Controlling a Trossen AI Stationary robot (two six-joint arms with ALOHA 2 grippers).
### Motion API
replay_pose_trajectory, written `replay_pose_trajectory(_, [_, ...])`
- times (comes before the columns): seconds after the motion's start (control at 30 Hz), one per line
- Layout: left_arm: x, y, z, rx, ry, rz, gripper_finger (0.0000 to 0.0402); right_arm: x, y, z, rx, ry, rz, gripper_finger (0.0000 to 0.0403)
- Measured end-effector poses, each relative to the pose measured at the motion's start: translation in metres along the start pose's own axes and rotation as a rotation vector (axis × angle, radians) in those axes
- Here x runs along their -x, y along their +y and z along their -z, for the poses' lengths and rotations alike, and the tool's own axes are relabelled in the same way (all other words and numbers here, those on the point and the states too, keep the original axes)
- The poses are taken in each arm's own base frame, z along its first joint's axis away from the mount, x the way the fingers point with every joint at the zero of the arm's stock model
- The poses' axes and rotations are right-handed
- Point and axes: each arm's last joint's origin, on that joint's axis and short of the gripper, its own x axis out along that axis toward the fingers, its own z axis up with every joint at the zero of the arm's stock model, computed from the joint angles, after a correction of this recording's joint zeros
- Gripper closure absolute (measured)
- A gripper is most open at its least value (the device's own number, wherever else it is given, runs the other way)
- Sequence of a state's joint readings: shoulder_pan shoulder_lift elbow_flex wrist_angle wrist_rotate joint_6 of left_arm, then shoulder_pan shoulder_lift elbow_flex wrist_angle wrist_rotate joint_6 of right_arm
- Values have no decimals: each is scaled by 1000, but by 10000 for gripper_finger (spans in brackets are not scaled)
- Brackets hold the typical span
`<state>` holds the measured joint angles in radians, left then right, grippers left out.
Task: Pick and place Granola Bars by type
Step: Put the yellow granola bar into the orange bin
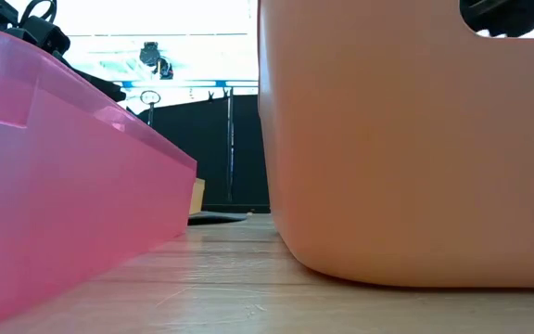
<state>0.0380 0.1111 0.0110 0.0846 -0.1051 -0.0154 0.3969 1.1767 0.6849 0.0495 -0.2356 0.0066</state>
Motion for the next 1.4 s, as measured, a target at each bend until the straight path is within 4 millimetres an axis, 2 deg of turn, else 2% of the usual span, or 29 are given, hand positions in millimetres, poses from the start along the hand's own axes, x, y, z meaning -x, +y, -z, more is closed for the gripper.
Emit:
replay_pose_trajectory(0.1, [0,0,0,0,0,0,289,11,13,10,-121,127,6,262])
replay_pose_trajectory(0.37, [0,0,0,0,0,0,289,33,37,47,-528,482,254,283])
replay_pose_trajectory(0.57, [0,0,0,0,0,0,289,48,44,68,-997,687,486,294])
replay_pose_trajectory(0.63, [0,0,0,0,0,0,289,55,45,74,-1101,756,565,296])
replay_pose_trajectory(0.8, [0,0,0,0,0,0,289,64,44,80,-1184,819,693,298])
replay_pose_trajectory(1.0, [0,0,0,0,0,0,289,64,44,83,-1232,811,721,298])
replay_pose_trajectory(1.13, [0,0,0,0,0,0,289,63,44,96,-1290,854,736,298])
replay_pose_trajectory(1.4, [0,0,0,0,0,0,289,51,42,130,-1373,881,608,298])
